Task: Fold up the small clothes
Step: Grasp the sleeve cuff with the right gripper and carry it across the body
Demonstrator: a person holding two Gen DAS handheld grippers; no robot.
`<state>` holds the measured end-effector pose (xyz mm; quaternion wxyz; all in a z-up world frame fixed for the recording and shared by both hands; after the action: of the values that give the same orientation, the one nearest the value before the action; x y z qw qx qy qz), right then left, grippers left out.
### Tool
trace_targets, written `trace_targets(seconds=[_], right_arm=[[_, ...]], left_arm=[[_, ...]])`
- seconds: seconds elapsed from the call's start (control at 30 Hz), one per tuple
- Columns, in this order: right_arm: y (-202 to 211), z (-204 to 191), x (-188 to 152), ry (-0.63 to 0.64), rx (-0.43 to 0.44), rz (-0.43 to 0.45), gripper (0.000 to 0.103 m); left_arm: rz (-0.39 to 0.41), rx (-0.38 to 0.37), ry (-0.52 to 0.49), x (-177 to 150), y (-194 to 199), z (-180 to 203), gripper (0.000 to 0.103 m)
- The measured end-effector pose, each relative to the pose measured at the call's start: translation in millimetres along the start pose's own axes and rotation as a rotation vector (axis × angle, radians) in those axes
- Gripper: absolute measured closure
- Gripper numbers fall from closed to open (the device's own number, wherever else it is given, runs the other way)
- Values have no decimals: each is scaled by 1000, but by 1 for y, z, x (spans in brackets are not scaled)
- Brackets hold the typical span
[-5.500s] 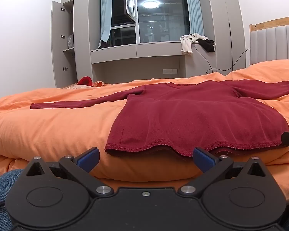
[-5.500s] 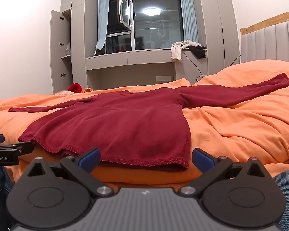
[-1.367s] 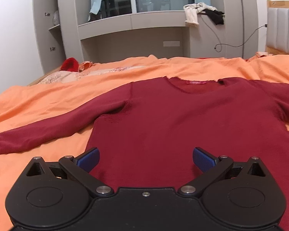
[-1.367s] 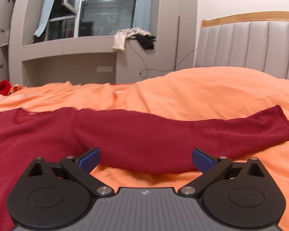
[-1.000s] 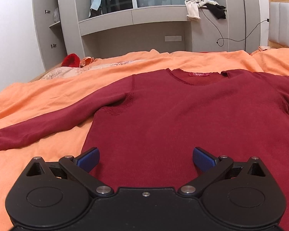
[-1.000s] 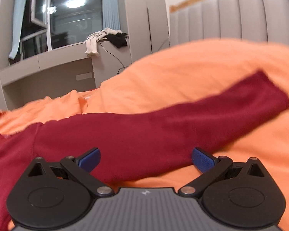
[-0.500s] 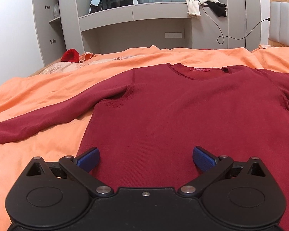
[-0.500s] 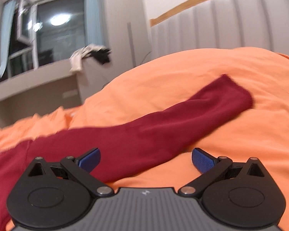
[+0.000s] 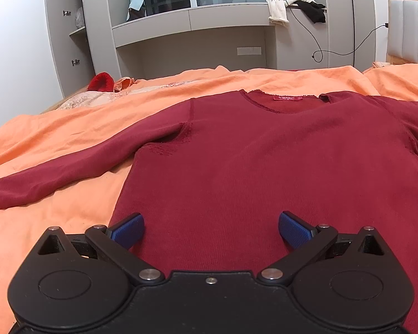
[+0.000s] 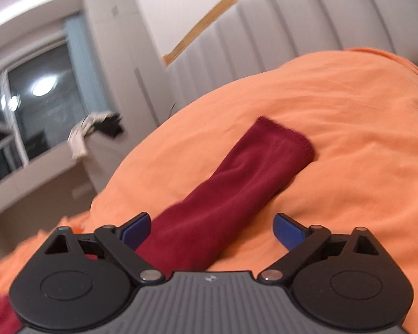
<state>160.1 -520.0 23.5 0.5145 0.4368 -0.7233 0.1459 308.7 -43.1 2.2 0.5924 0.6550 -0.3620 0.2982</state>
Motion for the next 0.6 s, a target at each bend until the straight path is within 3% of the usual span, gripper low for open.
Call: trace_targets(seconds=[0.17, 0.23, 0.33, 0.47, 0.6], right_arm=[[-14, 18, 6, -144, -65, 28, 28], [-21, 18, 11, -143, -103, 26, 57], [-34, 23, 13, -162, -154, 35, 89], [-40, 14, 12, -128, -158, 22, 95], [-28, -13, 22, -59, -87, 66, 95]], left_arm=[[-2, 0, -2, 0, 0, 0, 0], [-2, -3, -1, -1, 0, 0, 0], [-7, -17, 4, 0, -1, -2, 0], [-17, -39, 20, 2, -1, -5, 0], [-20, -59, 29, 4, 2, -8, 0]])
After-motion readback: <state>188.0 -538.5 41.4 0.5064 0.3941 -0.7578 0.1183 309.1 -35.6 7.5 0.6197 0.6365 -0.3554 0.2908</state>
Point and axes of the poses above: each gripper's, at about its wrist camera, not at the fingertips, and y roughly against the way its jaws point, z to its right, x to its top, the point moved 2 cm from there along -y, roughly the way its jaws point, and after that the axes turned 1 degree about z, right-handed, at the moved point
